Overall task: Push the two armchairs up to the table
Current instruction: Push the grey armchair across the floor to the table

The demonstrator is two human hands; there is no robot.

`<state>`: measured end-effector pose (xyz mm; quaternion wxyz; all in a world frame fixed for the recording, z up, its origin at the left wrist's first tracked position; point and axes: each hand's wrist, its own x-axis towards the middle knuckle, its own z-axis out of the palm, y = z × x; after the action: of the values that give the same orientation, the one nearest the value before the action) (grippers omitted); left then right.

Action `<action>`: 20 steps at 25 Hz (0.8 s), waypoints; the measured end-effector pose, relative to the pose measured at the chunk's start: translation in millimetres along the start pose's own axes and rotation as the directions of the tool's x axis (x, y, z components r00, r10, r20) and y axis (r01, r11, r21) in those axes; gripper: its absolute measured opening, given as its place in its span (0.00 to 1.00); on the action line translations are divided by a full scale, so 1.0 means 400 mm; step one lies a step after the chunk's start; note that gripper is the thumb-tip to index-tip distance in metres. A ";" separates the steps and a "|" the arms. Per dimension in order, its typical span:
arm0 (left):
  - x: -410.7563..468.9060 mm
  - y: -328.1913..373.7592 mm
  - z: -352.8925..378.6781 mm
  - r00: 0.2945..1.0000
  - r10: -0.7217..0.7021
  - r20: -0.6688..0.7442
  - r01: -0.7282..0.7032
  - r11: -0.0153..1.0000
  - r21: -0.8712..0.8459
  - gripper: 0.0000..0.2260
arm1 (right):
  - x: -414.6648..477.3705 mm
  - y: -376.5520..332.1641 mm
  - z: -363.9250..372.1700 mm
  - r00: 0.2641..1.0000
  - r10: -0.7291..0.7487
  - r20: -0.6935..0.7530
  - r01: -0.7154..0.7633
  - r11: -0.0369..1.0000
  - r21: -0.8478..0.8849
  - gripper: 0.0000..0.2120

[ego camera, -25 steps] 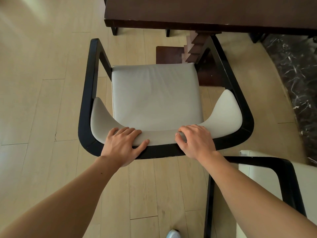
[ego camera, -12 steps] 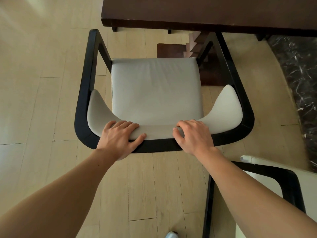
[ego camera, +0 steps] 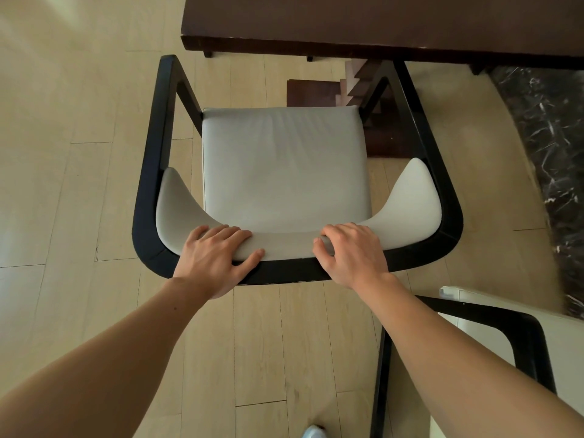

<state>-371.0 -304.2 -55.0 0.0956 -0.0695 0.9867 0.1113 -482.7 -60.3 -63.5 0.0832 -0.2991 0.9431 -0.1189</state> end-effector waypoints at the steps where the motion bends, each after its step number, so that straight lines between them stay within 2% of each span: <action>1: 0.000 0.000 0.000 1.000 0.000 0.002 0.000 1.000 0.000 0.29 | 0.001 -0.001 0.001 1.000 0.001 -0.002 -0.001 1.000 -0.002 0.22; 20: 0.001 -0.006 0.006 1.000 0.005 -0.014 -0.005 1.000 -0.002 0.28 | 0.002 -0.002 0.008 1.000 -0.005 -0.024 0.005 1.000 -0.026 0.22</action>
<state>-370.7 -305.9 -58.0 0.0883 -0.0679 0.9874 0.1122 -482.1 -61.9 -66.3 0.0678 -0.3011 0.9447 -0.1107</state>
